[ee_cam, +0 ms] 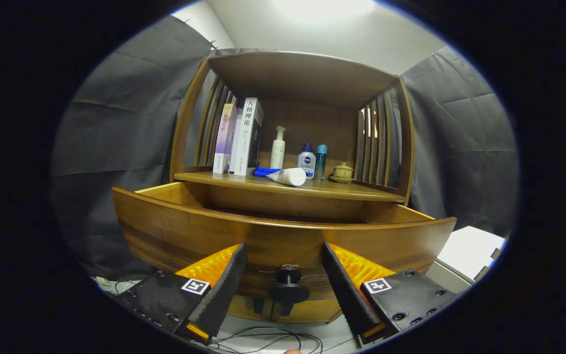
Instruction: Pull open the drawer, take out the items inside it, and place them on the countertop above the cabinet.
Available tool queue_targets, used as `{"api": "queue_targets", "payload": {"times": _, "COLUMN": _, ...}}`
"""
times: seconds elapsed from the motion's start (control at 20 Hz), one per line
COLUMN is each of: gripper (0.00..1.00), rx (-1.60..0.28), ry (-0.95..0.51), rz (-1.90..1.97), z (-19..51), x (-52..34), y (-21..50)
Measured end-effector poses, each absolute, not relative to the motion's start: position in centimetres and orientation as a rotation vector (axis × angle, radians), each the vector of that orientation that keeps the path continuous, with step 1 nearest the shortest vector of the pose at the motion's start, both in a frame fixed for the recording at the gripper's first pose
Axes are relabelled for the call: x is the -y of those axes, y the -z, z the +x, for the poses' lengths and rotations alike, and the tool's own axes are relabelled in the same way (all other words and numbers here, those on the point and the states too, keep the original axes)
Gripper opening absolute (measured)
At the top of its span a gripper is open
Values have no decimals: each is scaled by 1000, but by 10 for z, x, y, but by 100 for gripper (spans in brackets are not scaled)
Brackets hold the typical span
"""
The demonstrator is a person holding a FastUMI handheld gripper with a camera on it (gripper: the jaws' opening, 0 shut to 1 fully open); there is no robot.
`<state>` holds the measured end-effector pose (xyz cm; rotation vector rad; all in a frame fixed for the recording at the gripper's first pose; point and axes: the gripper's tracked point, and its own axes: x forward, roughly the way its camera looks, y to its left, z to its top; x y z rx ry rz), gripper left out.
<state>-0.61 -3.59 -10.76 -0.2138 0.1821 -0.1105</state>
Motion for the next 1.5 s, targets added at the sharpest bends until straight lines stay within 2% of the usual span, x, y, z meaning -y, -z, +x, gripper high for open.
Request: {"api": "queue_targets", "payload": {"times": 1.5, "gripper": 98, "rx": -214, "ry": 140, "rz": -168, "z": 112, "x": 44, "y": 116}}
